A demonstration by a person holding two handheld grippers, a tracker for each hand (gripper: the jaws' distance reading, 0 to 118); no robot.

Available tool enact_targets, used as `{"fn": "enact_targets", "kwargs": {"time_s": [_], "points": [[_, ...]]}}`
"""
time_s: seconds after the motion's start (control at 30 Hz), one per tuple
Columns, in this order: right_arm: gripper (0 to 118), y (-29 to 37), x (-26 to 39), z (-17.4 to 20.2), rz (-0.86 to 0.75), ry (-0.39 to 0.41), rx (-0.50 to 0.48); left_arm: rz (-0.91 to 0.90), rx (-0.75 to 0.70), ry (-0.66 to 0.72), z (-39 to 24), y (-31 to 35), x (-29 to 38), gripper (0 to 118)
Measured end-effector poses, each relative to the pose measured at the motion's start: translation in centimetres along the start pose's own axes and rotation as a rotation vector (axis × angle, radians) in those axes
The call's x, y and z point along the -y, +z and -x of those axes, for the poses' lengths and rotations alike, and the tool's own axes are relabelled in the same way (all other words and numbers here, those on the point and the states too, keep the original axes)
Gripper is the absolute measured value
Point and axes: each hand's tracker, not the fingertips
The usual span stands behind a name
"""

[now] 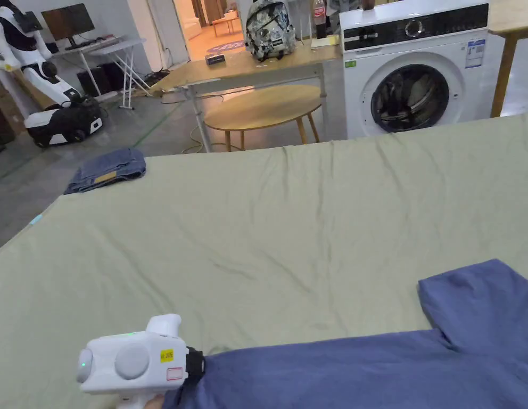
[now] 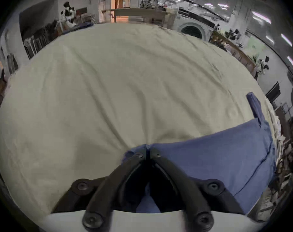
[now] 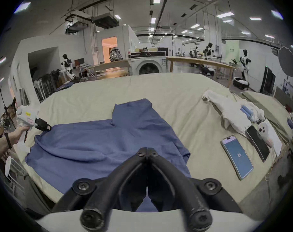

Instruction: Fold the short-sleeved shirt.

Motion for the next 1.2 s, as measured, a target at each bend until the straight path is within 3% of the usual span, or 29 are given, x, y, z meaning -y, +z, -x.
{"fn": "enact_targets", "kwargs": {"time_s": [0.07, 0.2, 0.23, 0.27, 0.43, 0.47, 0.5, 0.53, 0.6, 0.67, 0.73, 0.87, 0.93, 1.03, 1.2], "points": [[0, -1.5, -1.7, -0.4, 0.001, 0.015, -0.005, -0.007, -0.074, -0.046, -1.8, 0.7, 0.7, 0], [33, -8.2, -7.3, -2.0, 0.097, 0.036, -0.019, 0.008, -0.128, -0.128, -2.6, 0.2, 0.7, 0], [62, -11.1, -8.5, -2.8, 0.161, 0.014, -0.029, 0.006, -0.125, -0.112, -2.7, 0.2, 0.7, 0], [77, -13.1, -9.5, -3.0, 0.184, 0.01, -0.03, 0.005, -0.124, -0.105, -2.5, 0.3, 0.7, 0], [70, -25.9, -9.8, -5.4, 0.484, -0.026, 0.027, -0.01, -0.088, -0.045, -1.0, 0.3, 0.9, 0], [54, -27.1, -9.3, -5.6, 0.538, -0.038, 0.028, -0.009, -0.085, -0.044, -1.0, 0.3, 0.9, 0], [48, -27.3, -8.6, -5.5, 0.551, -0.051, 0.033, -0.011, -0.085, -0.043, -1.0, 0.3, 0.9, 0], [47, -25.6, -8.8, -5.0, 0.462, -0.02, 0.03, -0.012, -0.085, -0.043, -1.1, 0.2, 1.0, 0], [4, -24.4, -9.2, -4.1, 0.429, 0.014, 0.052, -0.018, -0.089, -0.053, -1.4, 0.3, 1.1, 0], [1, -23.0, -9.4, -3.9, 0.4, 0.022, 0.056, -0.051, -0.071, -0.076, -1.4, 0.9, 1.2, 0], [1, -20.4, -10.3, -4.4, 0.341, 0.003, 0.04, -0.24, 0.146, -0.009, -1.9, 5.0, 2.0, 0], [0, -12.5, -10.4, -5.3, 0.258, -0.078, -0.047, -0.322, 0.152, -0.077, -2.9, 12.7, 3.7, 0], [0, -7.4, -8.8, -5.1, 0.197, -0.038, -0.017, -0.336, 0.171, -0.086, -2.5, 15.9, 6.2, 0], [0, -0.9, -5.1, -5.4, 0.177, -0.054, -0.008, -0.312, 0.143, -0.088, -1.2, 18.4, 10.8, 0], [0, 3.9, 2.1, -5.1, 0.244, -0.062, 0.068, -0.235, 0.18, -0.005, 1.6, 18.5, 18.2, 0]]}}
